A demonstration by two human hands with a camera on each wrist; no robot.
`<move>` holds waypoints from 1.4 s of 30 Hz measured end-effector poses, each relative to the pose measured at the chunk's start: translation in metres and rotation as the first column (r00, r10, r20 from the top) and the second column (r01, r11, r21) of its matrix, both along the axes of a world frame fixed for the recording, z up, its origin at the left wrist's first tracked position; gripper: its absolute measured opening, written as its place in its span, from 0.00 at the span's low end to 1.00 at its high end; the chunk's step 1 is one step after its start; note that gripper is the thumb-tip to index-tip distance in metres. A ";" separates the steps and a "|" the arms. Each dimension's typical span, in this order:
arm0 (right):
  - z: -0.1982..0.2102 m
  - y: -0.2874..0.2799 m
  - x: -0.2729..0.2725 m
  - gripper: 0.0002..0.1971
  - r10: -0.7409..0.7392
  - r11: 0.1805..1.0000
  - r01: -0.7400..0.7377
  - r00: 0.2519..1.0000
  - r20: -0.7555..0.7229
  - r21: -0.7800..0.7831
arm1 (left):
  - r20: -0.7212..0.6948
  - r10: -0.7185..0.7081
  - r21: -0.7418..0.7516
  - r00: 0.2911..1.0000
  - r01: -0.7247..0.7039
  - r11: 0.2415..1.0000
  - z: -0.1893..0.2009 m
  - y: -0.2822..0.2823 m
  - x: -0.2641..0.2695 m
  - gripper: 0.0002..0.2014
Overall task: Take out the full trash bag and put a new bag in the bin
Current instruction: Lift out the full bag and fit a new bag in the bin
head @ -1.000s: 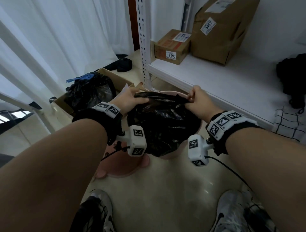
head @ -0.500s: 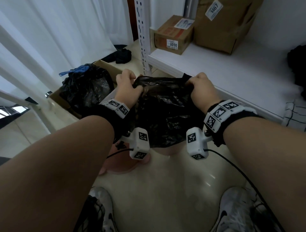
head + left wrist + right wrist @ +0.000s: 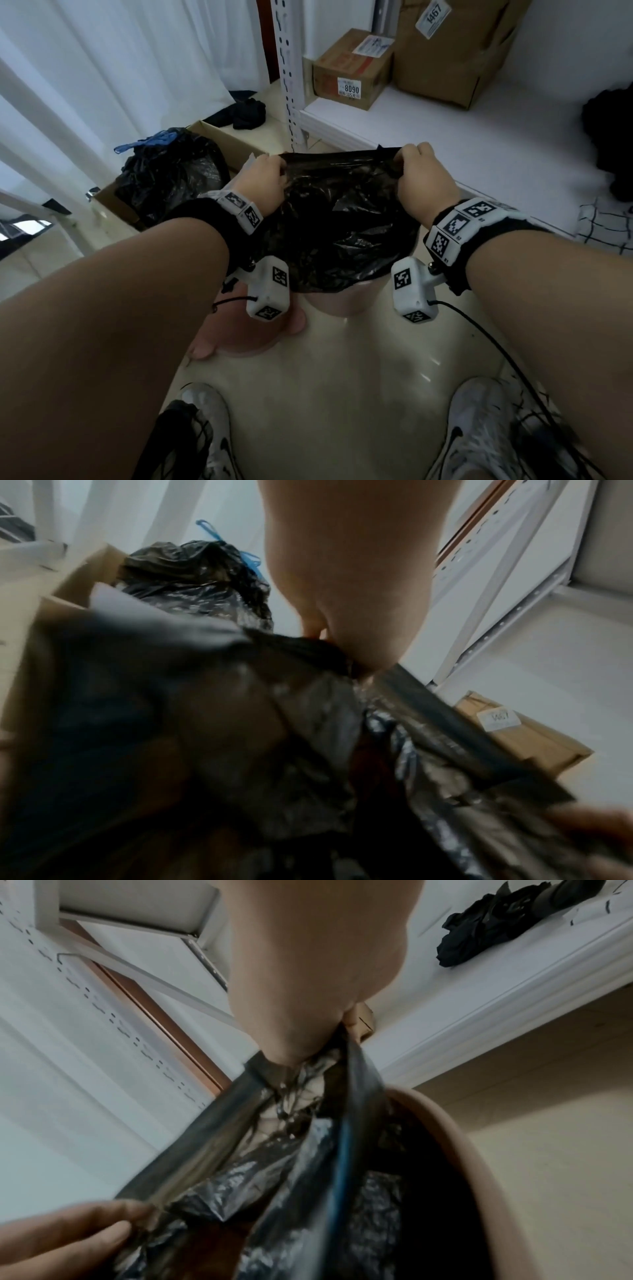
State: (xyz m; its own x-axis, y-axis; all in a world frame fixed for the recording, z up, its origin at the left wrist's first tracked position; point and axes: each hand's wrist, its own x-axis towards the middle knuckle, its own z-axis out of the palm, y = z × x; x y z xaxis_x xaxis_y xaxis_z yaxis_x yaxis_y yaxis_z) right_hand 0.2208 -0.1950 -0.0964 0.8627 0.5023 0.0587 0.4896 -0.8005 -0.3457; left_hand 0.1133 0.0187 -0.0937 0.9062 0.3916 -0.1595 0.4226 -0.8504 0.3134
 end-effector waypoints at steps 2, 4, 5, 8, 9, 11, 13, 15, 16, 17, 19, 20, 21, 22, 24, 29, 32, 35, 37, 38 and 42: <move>-0.001 0.003 0.008 0.17 -0.022 0.999 0.021 0.998 -0.056 -0.032 | -0.095 0.033 -0.039 0.995 -0.037 0.999 0.003 0.000 0.014 0.20; -0.005 0.005 0.013 0.17 -0.042 0.997 0.031 0.987 -0.157 -0.075 | -0.148 0.054 -0.081 0.987 -0.067 0.994 0.004 -0.004 0.022 0.25; -0.008 0.006 0.015 0.15 -0.045 0.995 0.026 0.978 -0.206 -0.097 | -0.162 0.061 -0.104 0.985 -0.078 0.991 0.003 -0.007 0.025 0.27; -0.014 0.010 0.021 0.13 -0.056 0.986 0.006 0.953 -0.297 -0.165 | -0.206 0.037 -0.187 0.978 -0.077 0.979 -0.003 -0.012 0.036 0.29; -0.017 0.011 0.023 0.16 -0.050 0.982 -0.010 0.949 -0.313 -0.189 | -0.239 0.023 -0.204 0.971 -0.074 0.976 -0.005 -0.013 0.038 0.29; -0.021 0.013 0.025 0.20 -0.063 0.976 -0.017 0.933 -0.355 -0.217 | -0.302 0.015 -0.217 0.953 -0.084 0.972 -0.010 -0.013 0.042 0.31; -0.025 0.013 0.027 0.19 -0.095 0.971 -0.003 0.912 -0.398 -0.238 | -0.365 0.035 -0.209 0.930 -0.118 0.971 -0.016 -0.010 0.043 0.34; -0.027 0.010 0.026 0.18 -0.149 0.963 0.032 0.888 -0.434 -0.266 | -0.387 0.062 -0.193 0.920 -0.147 0.970 -0.024 -0.004 0.039 0.36; -0.028 0.007 0.026 0.18 -0.180 0.960 0.057 0.875 -0.450 -0.272 | -0.386 0.071 -0.188 0.920 -0.154 0.970 -0.029 0.000 0.035 0.36; -0.029 0.004 0.025 0.18 -0.204 0.959 0.079 0.861 -0.466 -0.274 | -0.390 0.081 -0.178 0.917 -0.162 0.971 -0.033 0.002 0.032 0.36; -0.031 -0.004 0.022 0.13 -0.215 0.966 0.100 0.825 -0.524 -0.238 | -0.423 0.108 -0.153 0.900 -0.188 0.970 -0.037 0.004 0.020 0.36; -0.033 -0.008 0.020 0.11 -0.217 0.971 0.117 0.803 -0.555 -0.209 | -0.442 0.120 -0.148 0.889 -0.204 0.968 -0.037 0.003 0.014 0.37; -0.035 -0.012 0.016 0.10 -0.212 0.976 0.137 0.788 -0.579 -0.170 | -0.447 0.129 -0.162 0.885 -0.222 0.962 -0.037 0.003 0.008 0.37; -0.036 -0.017 0.012 0.13 -0.205 0.979 0.155 0.777 -0.595 -0.136 | -0.428 0.138 -0.198 0.893 -0.242 0.950 -0.037 0.002 0.002 0.35; -0.037 -0.025 -0.004 0.20 -0.210 0.977 0.185 0.759 -0.616 -0.105 | -0.392 0.161 -0.262 0.906 -0.278 0.924 -0.035 -0.003 -0.012 0.30; -0.024 -0.034 -0.031 0.18 -0.236 0.946 0.324 0.698 -0.676 0.004 | -0.433 0.145 -0.255 0.890 -0.275 0.927 -0.022 -0.008 -0.040 0.33; -0.014 -0.033 -0.030 0.19 -0.210 0.910 0.386 0.745 -0.633 0.152 | -0.383 0.142 -0.245 0.913 -0.249 0.937 -0.011 -0.011 -0.048 0.31; -0.011 -0.031 -0.030 0.19 -0.141 0.878 0.400 0.741 -0.656 0.264 | -0.248 0.177 -0.281 0.952 -0.246 0.928 -0.008 -0.018 -0.049 0.21; -0.012 -0.028 -0.034 0.21 -0.078 0.871 0.386 0.718 -0.691 0.303 | -0.169 0.195 -0.344 0.966 -0.244 0.907 -0.010 -0.020 -0.049 0.14; -0.014 -0.027 -0.035 0.24 -0.051 0.891 0.342 0.730 -0.682 0.299 | -0.149 0.184 -0.361 0.972 -0.226 0.905 -0.010 -0.020 -0.049 0.12; -0.021 -0.025 -0.040 0.29 0.079 0.994 -0.098 0.961 -0.264 -0.058 | -0.134 0.021 -0.086 0.991 -0.033 0.996 -0.015 -0.024 -0.054 0.12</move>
